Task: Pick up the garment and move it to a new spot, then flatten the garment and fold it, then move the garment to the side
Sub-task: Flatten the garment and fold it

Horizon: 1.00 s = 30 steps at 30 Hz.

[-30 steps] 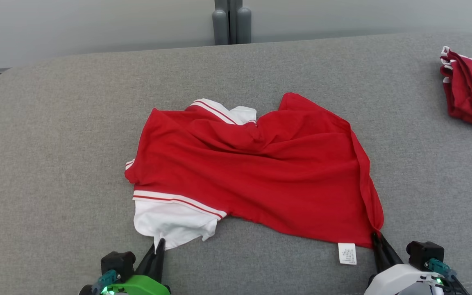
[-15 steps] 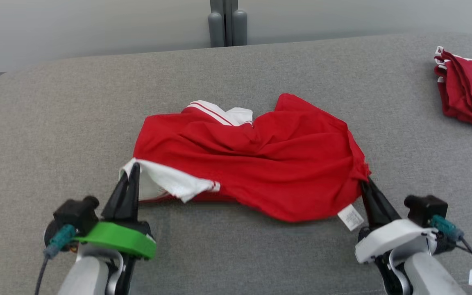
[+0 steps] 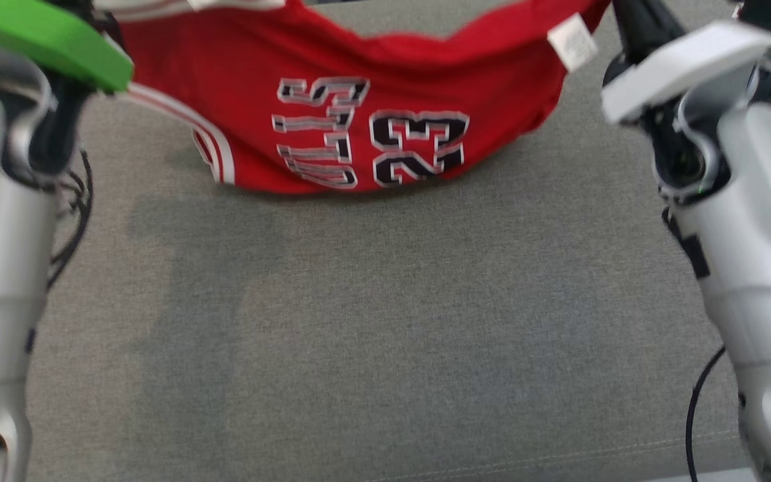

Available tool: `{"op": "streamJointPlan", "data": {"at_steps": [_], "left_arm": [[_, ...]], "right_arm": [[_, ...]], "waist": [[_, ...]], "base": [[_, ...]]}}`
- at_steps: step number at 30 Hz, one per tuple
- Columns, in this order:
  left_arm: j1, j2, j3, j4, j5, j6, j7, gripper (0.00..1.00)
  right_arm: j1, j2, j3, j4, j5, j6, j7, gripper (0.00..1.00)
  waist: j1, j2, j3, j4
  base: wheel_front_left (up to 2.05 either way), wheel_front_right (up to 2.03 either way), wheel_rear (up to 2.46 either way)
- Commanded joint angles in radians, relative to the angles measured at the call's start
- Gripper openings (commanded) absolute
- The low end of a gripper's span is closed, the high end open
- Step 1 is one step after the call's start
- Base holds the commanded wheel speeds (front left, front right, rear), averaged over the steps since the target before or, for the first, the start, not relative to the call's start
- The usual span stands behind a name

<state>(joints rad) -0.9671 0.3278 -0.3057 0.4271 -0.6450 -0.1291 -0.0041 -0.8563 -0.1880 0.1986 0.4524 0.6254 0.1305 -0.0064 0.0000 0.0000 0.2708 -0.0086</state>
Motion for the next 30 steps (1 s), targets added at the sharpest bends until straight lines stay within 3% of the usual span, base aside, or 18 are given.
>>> {"op": "streamJointPlan", "data": {"at_steps": [1,6,11,17,24,30], "left_arm": [[-0.106,0.018,0.002,0.043,-0.009,-0.002,0.02,0.0],[-0.449,0.022,0.0,0.202,0.015,-0.002,0.032,0.0],[-0.713,-0.004,-0.016,0.326,0.039,-0.002,-0.014,0.0],[-0.901,-0.022,-0.085,0.428,0.053,-0.002,-0.057,0.0],[-0.933,-0.033,-0.13,0.483,-0.015,-0.002,-0.119,0.0],[-0.76,-0.029,-0.16,0.451,-0.088,-0.002,-0.213,0.0]], "right_arm": [[-0.098,-0.001,-0.019,0.038,0.021,0.0,0.032,0.0],[-0.432,0.034,-0.087,0.195,0.043,0.0,0.09,0.0],[-0.695,0.058,-0.134,0.351,0.016,0.0,0.061,0.0],[-0.887,0.07,-0.13,0.498,-0.034,0.0,0.005,0.0],[-0.942,0.066,-0.095,0.587,-0.029,0.0,-0.027,0.0],[-0.791,0.074,-0.036,0.554,0.055,0.0,-0.056,0.0]], "waist": [[0.0,0.0,0.133,-0.043],[0.0,0.0,0.221,-0.063],[0.0,0.0,0.242,-0.062],[0.0,0.0,0.24,-0.049],[0.0,0.0,0.276,-0.025],[0.0,0.0,0.262,-0.02]], "base": [[0.0,0.0,0.0],[0.0,0.0,0.0],[0.0,0.0,0.0],[0.0,0.0,0.0],[0.0,0.0,0.0],[0.0,0.0,0.0]]}}
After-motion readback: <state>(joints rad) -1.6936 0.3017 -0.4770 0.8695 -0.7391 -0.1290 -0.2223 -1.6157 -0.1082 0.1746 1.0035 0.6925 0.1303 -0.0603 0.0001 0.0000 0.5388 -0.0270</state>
